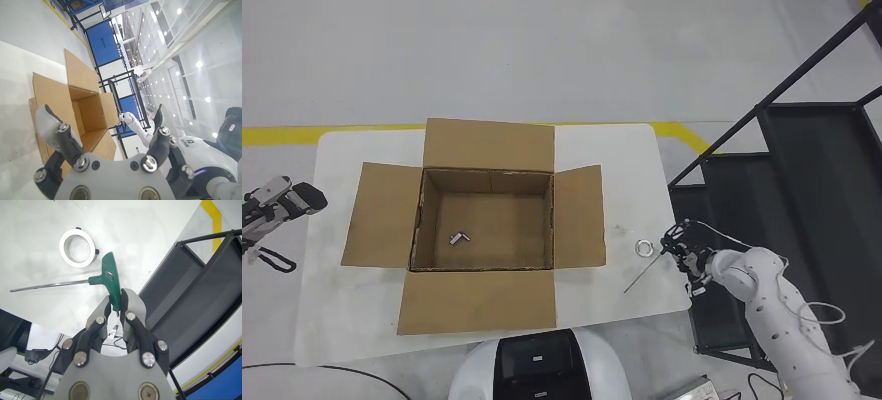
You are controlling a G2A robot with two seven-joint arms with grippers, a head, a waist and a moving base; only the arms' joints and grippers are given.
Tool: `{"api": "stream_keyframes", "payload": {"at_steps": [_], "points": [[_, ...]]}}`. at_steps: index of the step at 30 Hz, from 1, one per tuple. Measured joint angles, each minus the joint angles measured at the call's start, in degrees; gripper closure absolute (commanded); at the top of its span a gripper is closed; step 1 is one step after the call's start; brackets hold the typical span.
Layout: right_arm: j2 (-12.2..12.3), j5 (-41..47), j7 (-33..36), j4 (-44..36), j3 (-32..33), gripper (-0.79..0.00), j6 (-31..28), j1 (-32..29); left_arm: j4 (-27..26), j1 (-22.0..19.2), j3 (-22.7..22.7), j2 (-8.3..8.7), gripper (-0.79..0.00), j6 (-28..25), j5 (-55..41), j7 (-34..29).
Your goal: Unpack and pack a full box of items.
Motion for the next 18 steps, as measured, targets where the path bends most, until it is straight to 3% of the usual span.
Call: {"api": "stream_keyframes", "payload": {"at_steps": [18], "points": [[-0.70, 2.76, 1.29, 8.65, -4.62, 0.000, 1.59, 7.33, 0.00, 0.00, 0.00, 0.00, -0.785, 0.00, 0.00, 0.00]]}}
